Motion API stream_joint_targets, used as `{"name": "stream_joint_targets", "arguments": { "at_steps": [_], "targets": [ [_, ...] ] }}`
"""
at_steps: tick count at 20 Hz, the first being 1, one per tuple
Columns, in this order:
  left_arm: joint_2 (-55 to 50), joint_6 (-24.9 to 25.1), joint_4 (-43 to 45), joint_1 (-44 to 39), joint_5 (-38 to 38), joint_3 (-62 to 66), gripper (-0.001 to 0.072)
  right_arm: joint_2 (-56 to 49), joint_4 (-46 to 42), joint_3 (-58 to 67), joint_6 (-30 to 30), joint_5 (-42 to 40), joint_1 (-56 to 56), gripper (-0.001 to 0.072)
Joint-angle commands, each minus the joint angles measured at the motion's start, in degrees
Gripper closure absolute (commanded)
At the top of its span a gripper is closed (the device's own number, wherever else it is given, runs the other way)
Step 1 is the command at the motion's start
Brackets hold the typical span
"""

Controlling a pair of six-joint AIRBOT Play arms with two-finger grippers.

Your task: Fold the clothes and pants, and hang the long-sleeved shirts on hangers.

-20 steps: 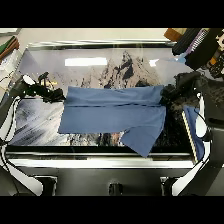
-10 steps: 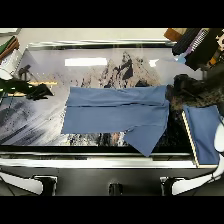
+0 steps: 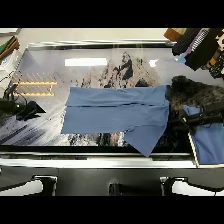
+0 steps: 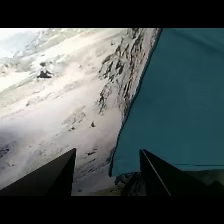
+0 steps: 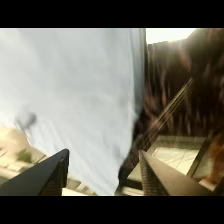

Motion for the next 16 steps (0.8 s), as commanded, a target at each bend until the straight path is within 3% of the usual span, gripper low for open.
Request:
{"name": "stream_joint_targets", "arguments": {
  "at_steps": [1,9,11,14,16],
  "targets": [
    [3.4,0.1,-4.3,0.5,2.2,-6.7,0.0246,1.2,2.7,-9.5,-3.0,0.9,-0.3,0.0193],
    [3.5,0.0,-7.5,0.5,3.1,-8.2,0.0246,1.4,8.0,-22.2,-5.3,5.3,-0.3,0.0197],
    [3.5,0.0,-7.5,0.5,3.1,-8.2,0.0246,1.4,10.3,-24.1,-6.4,7.5,-0.3,0.0282],
    [3.5,0.1,-7.5,0.5,3.1,-8.3,0.0246,1.4,13.1,-24.9,-7.6,11.0,-0.3,0.0304],
    [3.5,0.3,-7.5,0.5,3.1,-8.3,0.0246,1.4,14.1,-24.9,-8.3,12.0,-0.3,0.0429]
  ]
}}
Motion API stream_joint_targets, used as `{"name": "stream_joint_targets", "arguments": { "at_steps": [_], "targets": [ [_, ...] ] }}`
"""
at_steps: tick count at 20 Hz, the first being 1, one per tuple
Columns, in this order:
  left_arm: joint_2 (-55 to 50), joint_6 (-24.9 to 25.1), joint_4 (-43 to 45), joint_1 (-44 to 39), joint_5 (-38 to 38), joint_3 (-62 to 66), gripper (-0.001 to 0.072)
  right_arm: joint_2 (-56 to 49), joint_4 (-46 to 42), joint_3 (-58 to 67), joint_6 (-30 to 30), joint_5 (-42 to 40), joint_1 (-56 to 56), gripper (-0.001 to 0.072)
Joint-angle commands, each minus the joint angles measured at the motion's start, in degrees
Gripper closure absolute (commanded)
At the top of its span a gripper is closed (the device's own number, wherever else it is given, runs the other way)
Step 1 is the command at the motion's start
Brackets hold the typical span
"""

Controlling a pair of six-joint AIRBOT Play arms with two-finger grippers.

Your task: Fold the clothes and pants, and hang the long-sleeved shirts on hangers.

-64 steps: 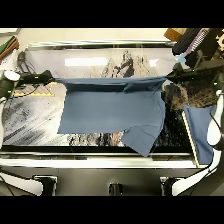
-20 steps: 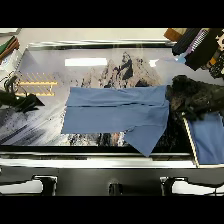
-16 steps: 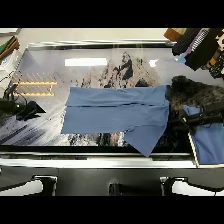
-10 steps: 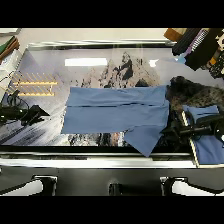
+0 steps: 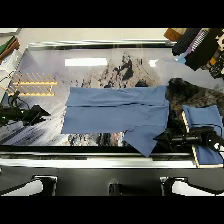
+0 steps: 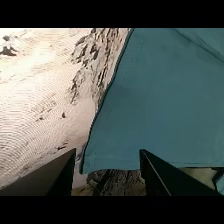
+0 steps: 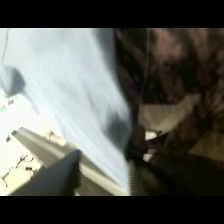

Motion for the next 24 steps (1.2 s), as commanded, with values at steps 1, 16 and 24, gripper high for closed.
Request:
{"name": "stream_joint_targets", "arguments": {
  "at_steps": [1,16,24],
  "targets": [
    [0.0,0.5,-0.1,0.1,0.1,-0.3,0.0246,0.0,2.3,-0.8,-1.4,4.1,0.0,0.0504],
    [-0.6,1.5,-0.2,-4.7,6.4,-13.1,0.0246,7.9,2.3,-0.8,-2.3,0.7,0.0,0.0679],
    [-5.1,1.3,-2.9,-8.8,7.5,-13.1,0.0247,11.7,2.3,-0.8,-1.8,0.6,0.0,0.0679]
  ]
}}
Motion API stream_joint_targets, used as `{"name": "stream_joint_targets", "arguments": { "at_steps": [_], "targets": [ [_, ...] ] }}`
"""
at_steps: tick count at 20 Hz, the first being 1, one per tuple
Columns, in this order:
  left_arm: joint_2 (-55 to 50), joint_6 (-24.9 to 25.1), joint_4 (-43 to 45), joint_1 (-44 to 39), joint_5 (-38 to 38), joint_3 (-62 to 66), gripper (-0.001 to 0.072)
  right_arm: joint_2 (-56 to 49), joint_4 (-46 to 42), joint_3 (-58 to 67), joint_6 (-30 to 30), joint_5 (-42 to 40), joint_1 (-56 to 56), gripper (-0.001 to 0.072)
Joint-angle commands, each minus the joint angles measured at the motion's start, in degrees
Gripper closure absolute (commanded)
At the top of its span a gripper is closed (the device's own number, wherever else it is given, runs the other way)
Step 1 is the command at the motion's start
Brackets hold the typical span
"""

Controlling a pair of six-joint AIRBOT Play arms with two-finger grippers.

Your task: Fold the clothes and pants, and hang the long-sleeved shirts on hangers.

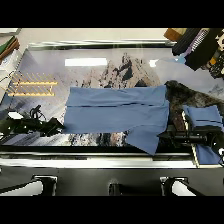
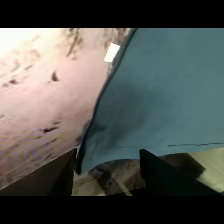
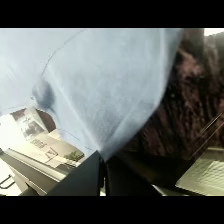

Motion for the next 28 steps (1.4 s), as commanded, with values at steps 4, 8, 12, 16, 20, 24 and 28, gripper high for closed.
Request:
{"name": "stream_joint_targets", "arguments": {
  "at_steps": [4,8,12,16,20,24,28],
  "targets": [
    [-1.7,0.0,-1.6,-1.2,-0.5,0.0,0.0699,2.8,0.0,0.0,0.9,-1.2,0.0,0.0679],
    [2.2,-1.3,-0.8,0.0,-4.9,-0.1,0.0691,7.7,-1.1,0.0,2.1,-6.4,0.0,0.0680],
    [13.3,-7.5,7.9,2.7,-9.7,-0.1,0.0692,18.5,-5.7,0.0,9.0,-12.5,0.0,0.0681],
    [24.5,-10.4,10.6,4.9,-13.5,-0.1,0.0692,31.4,-7.3,0.0,16.9,-20.4,0.0,0.0681],
    [27.4,-11.0,8.2,2.8,-10.0,0.0,0.0693,39.6,-4.8,0.1,18.1,-16.1,0.0,0.0681],
    [20.9,-12.1,8.2,-4.5,2.4,3.5,0.0693,28.8,2.3,0.2,10.8,-1.7,0.0,0.0681],
    [7.6,-13.2,8.2,-8.7,8.6,13.9,0.0693,12.0,4.1,6.5,4.0,8.7,9.4,0.0681]
  ]
}}
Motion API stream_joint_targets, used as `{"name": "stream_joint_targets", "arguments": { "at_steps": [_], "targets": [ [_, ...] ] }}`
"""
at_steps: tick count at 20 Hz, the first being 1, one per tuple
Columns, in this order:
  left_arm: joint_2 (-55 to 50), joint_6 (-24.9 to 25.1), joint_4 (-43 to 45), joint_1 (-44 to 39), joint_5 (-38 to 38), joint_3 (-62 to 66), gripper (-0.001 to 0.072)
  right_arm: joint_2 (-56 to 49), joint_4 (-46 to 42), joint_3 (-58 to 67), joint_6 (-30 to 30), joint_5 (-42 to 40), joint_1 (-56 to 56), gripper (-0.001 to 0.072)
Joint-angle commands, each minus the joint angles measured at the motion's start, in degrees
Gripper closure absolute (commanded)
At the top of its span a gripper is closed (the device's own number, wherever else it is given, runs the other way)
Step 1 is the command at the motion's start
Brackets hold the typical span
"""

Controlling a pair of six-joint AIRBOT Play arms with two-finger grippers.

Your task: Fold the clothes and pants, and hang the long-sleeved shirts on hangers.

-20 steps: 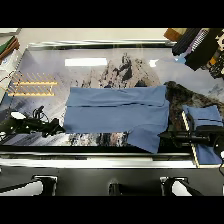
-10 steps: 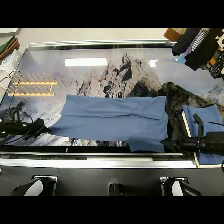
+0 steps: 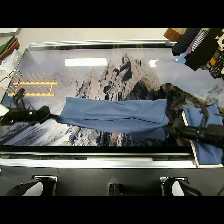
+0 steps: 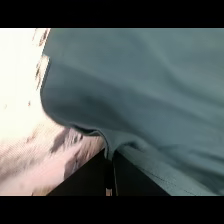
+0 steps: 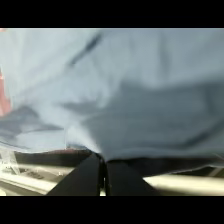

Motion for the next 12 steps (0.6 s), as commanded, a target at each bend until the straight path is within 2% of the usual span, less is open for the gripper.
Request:
{"name": "stream_joint_targets", "arguments": {
  "at_steps": [1,3,4,8,12],
  "targets": [
    [-11.2,-0.9,0.0,-3.4,6.1,9.3,0.0693,-13.9,0.9,7.0,-4.2,13.0,9.0,0.0681],
    [-17.7,-1.3,0.0,-4.1,6.0,15.7,0.0693,-21.0,-0.1,13.5,-1.4,20.3,12.5,0.0681],
    [-20.7,-1.3,0.0,-4.5,6.0,18.6,0.0693,-24.6,-0.5,17.1,-0.6,21.4,13.3,0.0681],
    [-30.4,-1.3,0.1,-5.7,6.0,28.6,0.0693,-35.2,-2.5,28.2,2.8,20.1,13.2,0.0681],
    [-35.2,-2.8,0.3,-5.7,6.0,31.5,0.0693,-39.1,-4.9,32.1,5.1,22.1,13.2,0.0681]
  ]
}}
